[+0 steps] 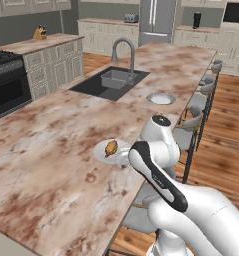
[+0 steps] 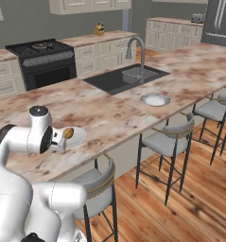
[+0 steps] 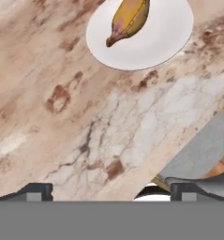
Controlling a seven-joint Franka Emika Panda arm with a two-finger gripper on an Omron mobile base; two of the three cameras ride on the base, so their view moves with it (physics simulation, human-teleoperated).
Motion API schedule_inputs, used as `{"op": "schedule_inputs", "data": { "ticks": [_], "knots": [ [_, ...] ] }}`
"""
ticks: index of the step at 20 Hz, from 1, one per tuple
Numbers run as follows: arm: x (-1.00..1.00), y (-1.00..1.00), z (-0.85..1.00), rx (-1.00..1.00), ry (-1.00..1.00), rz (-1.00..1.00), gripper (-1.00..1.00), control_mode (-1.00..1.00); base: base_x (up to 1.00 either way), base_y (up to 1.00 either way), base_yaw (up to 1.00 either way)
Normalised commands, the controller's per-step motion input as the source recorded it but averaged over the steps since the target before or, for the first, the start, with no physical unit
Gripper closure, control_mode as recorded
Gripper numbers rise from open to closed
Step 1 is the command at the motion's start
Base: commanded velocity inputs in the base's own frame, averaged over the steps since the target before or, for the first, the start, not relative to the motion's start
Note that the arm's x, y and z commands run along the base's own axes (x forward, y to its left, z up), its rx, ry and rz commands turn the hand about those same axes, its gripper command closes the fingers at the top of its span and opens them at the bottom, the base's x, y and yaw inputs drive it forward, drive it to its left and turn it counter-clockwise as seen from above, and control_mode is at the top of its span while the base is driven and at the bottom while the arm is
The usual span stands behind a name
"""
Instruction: Take the chicken drumsticks from the pan and place one on each plate on the dining counter.
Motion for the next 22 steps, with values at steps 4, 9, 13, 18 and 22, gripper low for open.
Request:
{"op": "schedule_inputs", "data": {
  "ticks": [4,9,13,18,22],
  "knots": [
    [-0.70,0.00,0.10,-0.14,0.02,0.05,-1.00,-1.00,0.00,0.00,0.00],
    [-0.21,0.00,0.00,-0.02,0.00,0.03,-1.00,-1.00,0.00,0.00,0.00],
    [-0.03,0.00,0.00,0.00,0.02,0.00,-1.00,1.00,-0.12,0.00,0.01],
    [0.00,0.00,0.00,0.00,0.00,0.00,-1.00,1.00,-0.86,0.01,0.07],
    [0.00,0.00,0.00,0.00,0.00,0.00,-1.00,1.00,-0.94,0.05,0.12]
  ]
}}
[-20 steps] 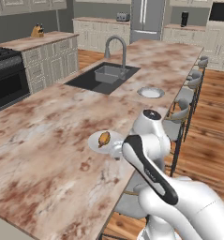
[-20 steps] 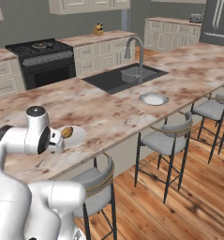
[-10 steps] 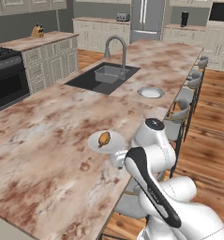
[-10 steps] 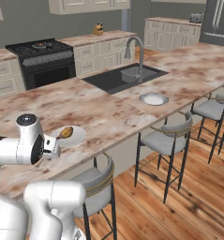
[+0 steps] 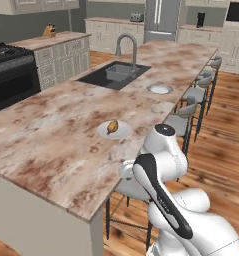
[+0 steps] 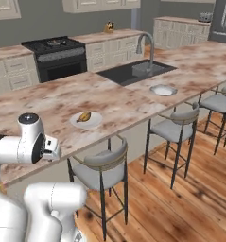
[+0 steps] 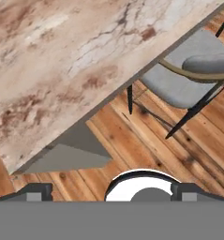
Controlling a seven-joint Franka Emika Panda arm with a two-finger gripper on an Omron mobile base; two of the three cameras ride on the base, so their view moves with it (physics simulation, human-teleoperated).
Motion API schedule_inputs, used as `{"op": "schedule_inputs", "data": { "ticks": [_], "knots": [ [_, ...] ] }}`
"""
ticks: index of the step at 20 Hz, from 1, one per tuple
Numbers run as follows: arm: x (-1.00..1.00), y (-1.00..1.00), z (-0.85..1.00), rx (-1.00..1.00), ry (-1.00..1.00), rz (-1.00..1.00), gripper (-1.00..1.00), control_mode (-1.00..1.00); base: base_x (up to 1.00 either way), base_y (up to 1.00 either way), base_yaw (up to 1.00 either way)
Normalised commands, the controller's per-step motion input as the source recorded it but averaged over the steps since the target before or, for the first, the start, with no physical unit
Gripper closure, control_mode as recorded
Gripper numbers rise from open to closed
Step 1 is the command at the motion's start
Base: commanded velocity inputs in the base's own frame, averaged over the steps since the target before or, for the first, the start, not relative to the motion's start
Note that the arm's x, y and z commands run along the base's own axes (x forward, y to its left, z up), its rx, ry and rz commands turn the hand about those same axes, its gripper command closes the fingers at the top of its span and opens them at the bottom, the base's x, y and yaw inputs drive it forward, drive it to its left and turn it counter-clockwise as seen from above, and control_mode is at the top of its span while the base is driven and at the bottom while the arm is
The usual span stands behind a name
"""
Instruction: Take the chicken drumsticks from the pan and place one on each plate on the dining counter.
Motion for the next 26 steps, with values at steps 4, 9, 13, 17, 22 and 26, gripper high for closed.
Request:
{"op": "schedule_inputs", "data": {
  "ticks": [4,9,13,17,22,26],
  "knots": [
    [0.00,0.00,0.00,0.00,0.00,0.00,-1.00,1.00,-0.60,0.76,0.01],
    [0.00,0.00,0.00,0.00,0.00,0.00,-1.00,1.00,-0.04,1.00,0.00],
    [0.00,0.00,0.00,0.00,0.00,0.00,-1.00,1.00,0.00,1.00,-0.01],
    [0.00,0.00,0.00,0.00,0.00,0.00,-1.00,1.00,0.12,1.00,-0.05],
    [0.00,0.00,0.00,0.00,0.00,0.00,-1.00,1.00,0.30,1.00,-0.07],
    [0.00,0.00,0.00,0.00,0.00,0.00,-1.00,1.00,0.40,1.00,-0.08]
  ]
}}
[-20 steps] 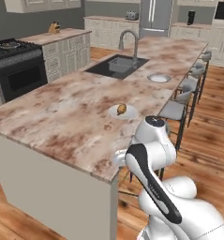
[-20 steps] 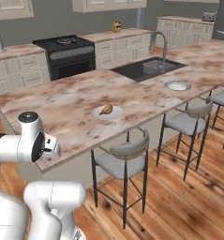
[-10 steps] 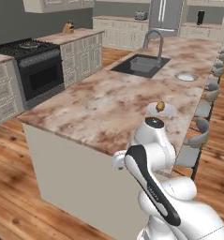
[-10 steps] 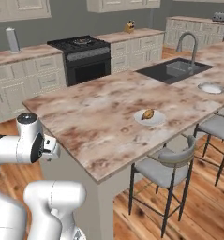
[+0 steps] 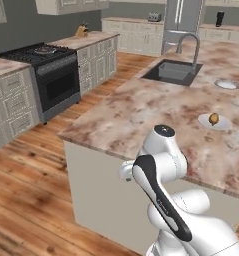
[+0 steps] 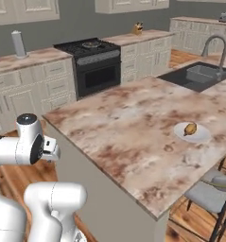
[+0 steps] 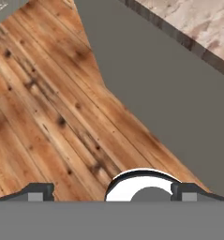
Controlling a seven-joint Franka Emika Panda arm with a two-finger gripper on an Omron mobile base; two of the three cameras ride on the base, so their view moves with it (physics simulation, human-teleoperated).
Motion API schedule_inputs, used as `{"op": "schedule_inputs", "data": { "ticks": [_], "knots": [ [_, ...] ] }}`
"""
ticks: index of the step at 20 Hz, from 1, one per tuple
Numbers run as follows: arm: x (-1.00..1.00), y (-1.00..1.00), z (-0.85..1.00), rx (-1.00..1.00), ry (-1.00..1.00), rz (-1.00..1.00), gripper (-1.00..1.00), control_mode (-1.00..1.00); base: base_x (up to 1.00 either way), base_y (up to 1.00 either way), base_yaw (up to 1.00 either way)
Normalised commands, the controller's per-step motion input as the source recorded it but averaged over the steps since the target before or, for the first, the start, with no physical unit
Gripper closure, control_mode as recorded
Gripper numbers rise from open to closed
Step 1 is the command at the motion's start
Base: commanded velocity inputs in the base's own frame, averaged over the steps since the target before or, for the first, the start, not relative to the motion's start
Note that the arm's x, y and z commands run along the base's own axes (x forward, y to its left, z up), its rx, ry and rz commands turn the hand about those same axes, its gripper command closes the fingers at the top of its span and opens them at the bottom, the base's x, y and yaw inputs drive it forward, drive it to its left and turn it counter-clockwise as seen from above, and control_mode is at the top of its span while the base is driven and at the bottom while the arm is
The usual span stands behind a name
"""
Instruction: Take the chicken drumsticks from the pan and place one on each plate on the dining counter.
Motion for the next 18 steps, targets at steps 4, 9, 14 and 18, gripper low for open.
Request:
{"op": "schedule_inputs", "data": {
  "ticks": [4,9,14,18],
  "knots": [
    [0.00,0.00,0.00,0.00,0.00,0.00,-1.00,1.00,0.44,1.00,-0.08],
    [0.00,0.00,0.00,0.00,0.00,0.00,-1.00,1.00,0.44,1.00,-0.08],
    [0.00,0.00,0.00,0.00,0.00,0.00,-1.00,1.00,0.48,1.00,-0.14],
    [0.00,0.00,0.00,0.00,0.00,0.00,-1.00,1.00,0.51,1.00,-0.19]
  ]
}}
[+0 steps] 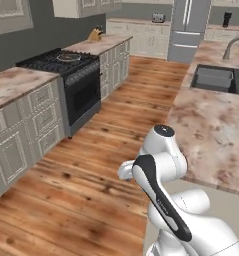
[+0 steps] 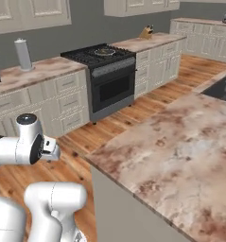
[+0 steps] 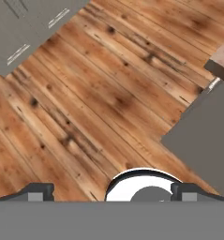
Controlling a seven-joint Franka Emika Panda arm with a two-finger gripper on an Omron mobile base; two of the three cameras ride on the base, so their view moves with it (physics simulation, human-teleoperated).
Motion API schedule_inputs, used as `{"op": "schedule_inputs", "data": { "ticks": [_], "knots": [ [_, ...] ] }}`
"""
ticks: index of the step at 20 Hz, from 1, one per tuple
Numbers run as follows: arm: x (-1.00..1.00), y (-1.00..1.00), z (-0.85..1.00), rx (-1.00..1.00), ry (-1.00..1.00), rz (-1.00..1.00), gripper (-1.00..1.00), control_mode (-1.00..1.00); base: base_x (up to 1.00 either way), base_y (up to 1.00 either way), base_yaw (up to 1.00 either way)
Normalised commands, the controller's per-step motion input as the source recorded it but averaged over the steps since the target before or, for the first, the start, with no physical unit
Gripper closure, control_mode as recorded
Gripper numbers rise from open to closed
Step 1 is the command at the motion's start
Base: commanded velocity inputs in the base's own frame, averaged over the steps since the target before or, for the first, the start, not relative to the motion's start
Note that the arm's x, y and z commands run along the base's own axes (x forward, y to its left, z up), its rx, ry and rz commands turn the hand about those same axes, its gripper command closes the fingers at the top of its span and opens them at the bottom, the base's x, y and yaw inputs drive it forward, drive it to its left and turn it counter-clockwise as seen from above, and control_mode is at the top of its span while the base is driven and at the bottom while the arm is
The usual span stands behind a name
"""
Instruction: Take the chicken drumsticks from the pan and place one on each plate on the dining counter.
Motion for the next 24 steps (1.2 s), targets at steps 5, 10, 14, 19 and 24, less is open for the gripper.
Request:
{"op": "schedule_inputs", "data": {
  "ticks": [5,10,14,19,24],
  "knots": [
    [0.00,0.00,0.00,0.00,0.00,0.00,-1.00,1.00,0.53,0.98,-0.23],
    [0.00,0.00,0.00,0.00,0.00,0.00,-1.00,1.00,0.56,0.93,-0.27],
    [0.00,0.00,0.00,0.00,0.00,0.00,-1.00,1.00,0.80,0.61,-0.46],
    [0.00,0.00,0.00,0.00,0.00,0.00,-1.00,1.00,0.91,0.51,-0.51],
    [0.00,0.00,0.00,0.00,0.00,0.00,-1.00,1.00,0.91,0.51,-0.51]
  ]
}}
